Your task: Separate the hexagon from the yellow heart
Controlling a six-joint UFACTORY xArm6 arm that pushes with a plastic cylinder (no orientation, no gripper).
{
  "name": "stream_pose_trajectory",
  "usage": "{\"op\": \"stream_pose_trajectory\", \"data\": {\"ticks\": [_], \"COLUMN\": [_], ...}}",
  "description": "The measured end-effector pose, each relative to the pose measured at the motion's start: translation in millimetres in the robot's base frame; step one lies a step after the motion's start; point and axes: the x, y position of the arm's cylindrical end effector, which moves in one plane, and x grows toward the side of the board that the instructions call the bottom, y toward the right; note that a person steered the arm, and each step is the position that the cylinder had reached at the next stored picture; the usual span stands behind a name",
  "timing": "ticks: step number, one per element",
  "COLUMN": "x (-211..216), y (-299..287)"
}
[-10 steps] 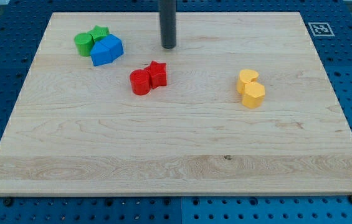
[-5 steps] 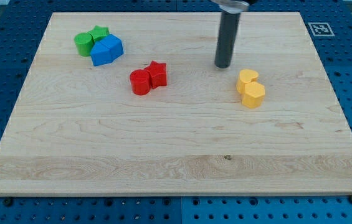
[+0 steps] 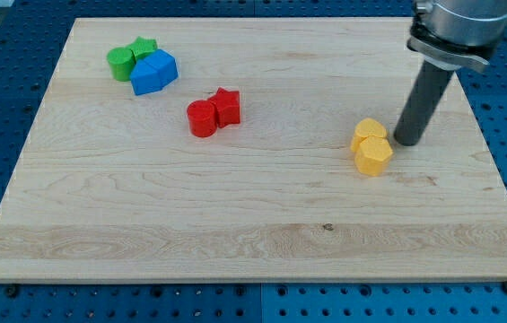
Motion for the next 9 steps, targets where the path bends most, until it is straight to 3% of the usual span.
{"op": "stream_pose_trajectory", "data": {"ticks": [2,9], "x": [35,22], "y": [7,-238]}}
